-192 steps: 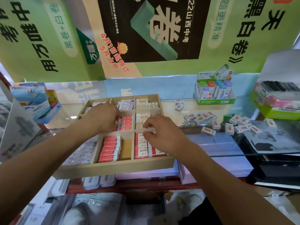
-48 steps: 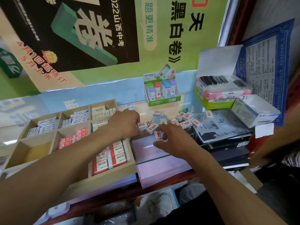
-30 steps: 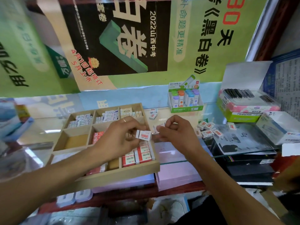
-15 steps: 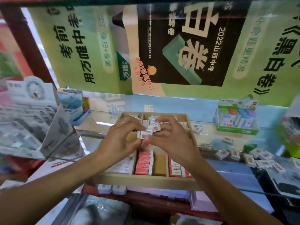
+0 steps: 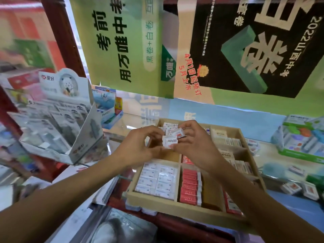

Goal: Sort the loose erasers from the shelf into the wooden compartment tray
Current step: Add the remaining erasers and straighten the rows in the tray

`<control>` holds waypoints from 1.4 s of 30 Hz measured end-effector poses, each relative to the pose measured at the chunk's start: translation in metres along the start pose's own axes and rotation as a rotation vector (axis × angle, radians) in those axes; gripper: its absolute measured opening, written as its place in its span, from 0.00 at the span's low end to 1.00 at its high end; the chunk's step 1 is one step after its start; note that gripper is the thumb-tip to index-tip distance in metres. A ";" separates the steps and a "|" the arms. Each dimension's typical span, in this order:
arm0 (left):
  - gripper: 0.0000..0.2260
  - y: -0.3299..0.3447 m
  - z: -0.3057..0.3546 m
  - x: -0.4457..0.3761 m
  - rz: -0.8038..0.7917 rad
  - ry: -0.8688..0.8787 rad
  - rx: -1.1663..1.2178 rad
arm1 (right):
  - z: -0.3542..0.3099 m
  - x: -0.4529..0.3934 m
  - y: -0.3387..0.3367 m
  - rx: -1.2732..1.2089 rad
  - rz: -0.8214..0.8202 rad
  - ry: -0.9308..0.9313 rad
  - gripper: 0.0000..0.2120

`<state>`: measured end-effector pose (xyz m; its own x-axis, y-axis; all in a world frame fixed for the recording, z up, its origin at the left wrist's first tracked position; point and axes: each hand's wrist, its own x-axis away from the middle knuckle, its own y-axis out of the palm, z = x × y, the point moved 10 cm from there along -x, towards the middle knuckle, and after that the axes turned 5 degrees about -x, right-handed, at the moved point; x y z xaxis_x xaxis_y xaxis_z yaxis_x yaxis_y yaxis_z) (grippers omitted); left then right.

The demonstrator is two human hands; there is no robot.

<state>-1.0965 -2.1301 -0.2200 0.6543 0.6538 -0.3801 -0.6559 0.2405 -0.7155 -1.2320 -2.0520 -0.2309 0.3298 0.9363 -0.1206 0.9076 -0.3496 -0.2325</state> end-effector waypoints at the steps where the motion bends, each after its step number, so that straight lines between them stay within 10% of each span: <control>1: 0.15 -0.002 -0.005 0.000 0.017 0.011 -0.048 | 0.001 -0.004 0.003 0.078 -0.001 0.009 0.24; 18: 0.08 0.017 -0.064 0.026 0.052 -0.216 0.308 | 0.015 -0.041 0.067 0.939 -0.325 -0.026 0.19; 32: 0.07 0.018 -0.070 0.028 0.063 -0.224 0.367 | -0.005 -0.049 0.052 0.763 -0.177 -0.063 0.07; 42: 0.08 0.017 -0.071 0.028 0.079 -0.235 0.385 | 0.011 -0.042 0.078 0.915 -0.491 0.012 0.15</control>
<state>-1.0629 -2.1589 -0.2848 0.5226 0.8154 -0.2492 -0.8216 0.4035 -0.4028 -1.1775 -2.1189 -0.2543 -0.0155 0.9810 0.1936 0.3996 0.1835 -0.8981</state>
